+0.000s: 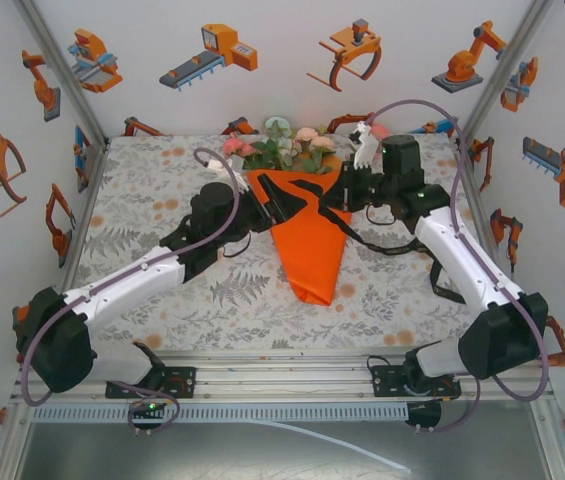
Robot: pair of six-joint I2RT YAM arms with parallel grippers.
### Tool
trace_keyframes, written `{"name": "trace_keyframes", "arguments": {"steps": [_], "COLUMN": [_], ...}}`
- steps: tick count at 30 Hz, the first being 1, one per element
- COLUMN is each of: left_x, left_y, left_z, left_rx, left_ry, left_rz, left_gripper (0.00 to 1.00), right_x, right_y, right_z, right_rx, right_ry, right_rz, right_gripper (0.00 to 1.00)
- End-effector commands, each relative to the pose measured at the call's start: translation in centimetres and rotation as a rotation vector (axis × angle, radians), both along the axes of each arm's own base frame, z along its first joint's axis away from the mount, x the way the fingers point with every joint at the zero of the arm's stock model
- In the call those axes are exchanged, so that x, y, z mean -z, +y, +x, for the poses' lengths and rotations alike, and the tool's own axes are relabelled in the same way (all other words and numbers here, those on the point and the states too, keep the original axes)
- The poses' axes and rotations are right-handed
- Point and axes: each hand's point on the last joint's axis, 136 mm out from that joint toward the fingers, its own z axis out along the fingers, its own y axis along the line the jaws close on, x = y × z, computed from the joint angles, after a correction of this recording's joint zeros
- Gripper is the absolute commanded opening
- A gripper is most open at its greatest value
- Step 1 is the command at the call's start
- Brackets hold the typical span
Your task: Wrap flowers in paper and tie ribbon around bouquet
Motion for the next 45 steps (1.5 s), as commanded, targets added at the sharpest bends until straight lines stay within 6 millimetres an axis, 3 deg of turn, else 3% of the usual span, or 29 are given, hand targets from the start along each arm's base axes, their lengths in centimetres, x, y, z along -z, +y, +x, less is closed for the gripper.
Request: {"name": "trace_keyframes", "arguments": {"steps": [1, 7, 10, 13, 18, 21, 26, 31, 36, 40, 45], "left_x": [0.4, 0.5, 0.6, 0.8, 1.6, 1.5, 0.4, -0.3, -0.6, -0.7, -0.7], "left_y": [-0.1, -1.4, -1.4, -1.3, -1.4, -0.7, 0.8, 2.8, 6.3, 9.4, 12.8], "left_z": [1.6, 2.6, 3.0, 3.1, 3.2, 3.2, 3.0, 3.1, 3.1, 2.9, 2.7], "left_rx": [-0.092, -0.069, -0.07, -0.077, -0.059, -0.069, -0.101, -0.141, -0.216, -0.277, -0.345], "left_ry": [0.168, 0.209, 0.208, 0.207, 0.221, 0.206, 0.147, 0.09, 0.046, 0.025, 0.016], "left_rz": [-0.2, -0.331, -0.359, -0.358, -0.342, -0.327, -0.24, -0.161, -0.056, 0.014, 0.063], "left_gripper": [0.91, 0.9, 0.83, 0.66, 0.24, 0.03, 0.0, 0.0, 0.0, 0.0, 0.0], "right_x": [-1.3, -1.5, -1.1, -1.0, -0.5, -0.6, -1.7, -2.9, -1.8, 1.6, 8.8], "right_y": [1.9, 4.4, 5.7, 6.6, 6.6, 6.2, 4.8, 1.2, -5.8, -12.8, -19.8], "right_z": [-1.4, -2.2, -2.7, -3.1, -2.3, -1.9, -1.9, -1.4, 0.1, 0.3, -1.8], "right_rx": [-0.089, -0.178, -0.217, -0.24, -0.197, -0.159, -0.082, 0.093, 0.389, 0.63, 0.82], "right_ry": [-0.065, -0.043, -0.032, -0.039, -0.03, -0.035, -0.072, -0.131, -0.067, 0.073, 0.29], "right_rz": [0.036, 0.079, 0.073, 0.06, 0.029, 0.01, -0.027, -0.086, -0.154, -0.218, -0.318], "right_gripper": [0.0, 0.0, 0.0, 0.0, 0.0, 0.11, 0.39, 0.56, 0.6, 0.6, 0.6]}}
